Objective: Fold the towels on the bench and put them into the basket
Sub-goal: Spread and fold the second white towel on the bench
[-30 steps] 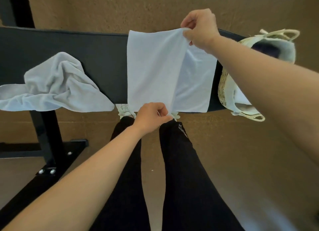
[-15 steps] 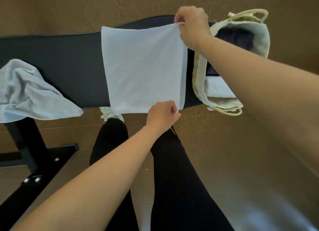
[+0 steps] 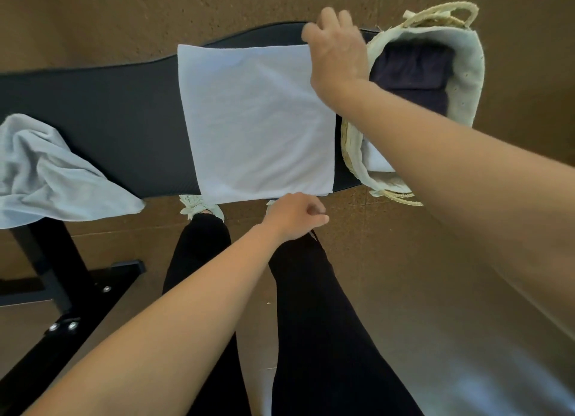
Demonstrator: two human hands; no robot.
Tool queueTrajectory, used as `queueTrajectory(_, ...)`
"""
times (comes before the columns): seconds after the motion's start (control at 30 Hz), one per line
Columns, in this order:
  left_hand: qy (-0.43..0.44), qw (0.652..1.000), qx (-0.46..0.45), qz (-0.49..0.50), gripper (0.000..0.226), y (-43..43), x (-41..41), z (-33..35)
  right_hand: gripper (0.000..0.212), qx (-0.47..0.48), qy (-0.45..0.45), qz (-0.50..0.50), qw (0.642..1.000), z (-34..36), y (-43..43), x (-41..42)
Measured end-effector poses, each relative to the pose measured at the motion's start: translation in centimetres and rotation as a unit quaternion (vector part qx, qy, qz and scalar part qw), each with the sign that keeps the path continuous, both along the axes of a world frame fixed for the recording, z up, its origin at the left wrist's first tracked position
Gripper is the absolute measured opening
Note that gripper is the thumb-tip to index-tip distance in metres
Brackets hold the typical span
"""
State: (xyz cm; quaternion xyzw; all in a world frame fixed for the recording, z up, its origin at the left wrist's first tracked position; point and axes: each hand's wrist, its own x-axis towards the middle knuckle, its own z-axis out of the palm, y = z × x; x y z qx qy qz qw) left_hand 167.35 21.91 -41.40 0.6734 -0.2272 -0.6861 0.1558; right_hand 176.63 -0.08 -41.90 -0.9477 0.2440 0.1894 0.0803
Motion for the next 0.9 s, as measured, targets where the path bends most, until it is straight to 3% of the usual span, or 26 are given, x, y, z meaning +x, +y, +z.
queueTrajectory(0.1, -0.140, 0.984, 0.053, 0.092, 0.017, 2.6, 2.0, -0.7, 0.041, 0.092, 0.032, -0.039, 0.995, -0.1, 3.1, -1.8)
queueTrajectory(0.2, -0.247, 0.940, 0.101, 0.215, 0.018, 5.6, 5.2, -1.5, 0.034, 0.154, 0.055, -0.116, 0.980, -0.9, 5.9, -5.4)
queueTrajectory(0.37, -0.383, 0.875, 0.171, 0.241, 0.037, 9.7, 9.2, -2.6, 0.024, 0.188, 0.043, -0.255, 0.948, -2.5, 9.6, -12.3)
queueTrajectory(0.47, -0.348, 0.866, 0.237, 0.269, 0.057, 10.8, 9.7, -3.1, 0.029, 0.177, 0.019, -0.342, 0.923, -2.8, 11.4, -15.2)
queueTrajectory(0.57, -0.285, 0.869, 0.273, 0.298, 0.062, 10.7, 9.3, -3.3, 0.044, 0.143, 0.017, -0.399, 0.905, -3.1, 12.9, -16.6)
queueTrajectory(0.7, -0.233, 0.862, 0.249, 0.374, 0.051, 10.9, 9.0, -3.7, 0.052, 0.131, 0.029, -0.480, 0.867, -4.0, 13.5, -16.6)
queueTrajectory(0.83, -0.215, 0.885, 0.213, 0.353, 0.025, 11.8, 9.7, -3.9, 0.042, 0.175, 0.019, -0.543, 0.821, -4.8, 12.9, -16.2)
queueTrajectory(0.9, -0.209, 0.890, 0.198, 0.352, 0.028, 12.2, 10.0, -3.7, 0.036, 0.212, 0.017, -0.563, 0.799, -4.8, 12.8, -16.3)
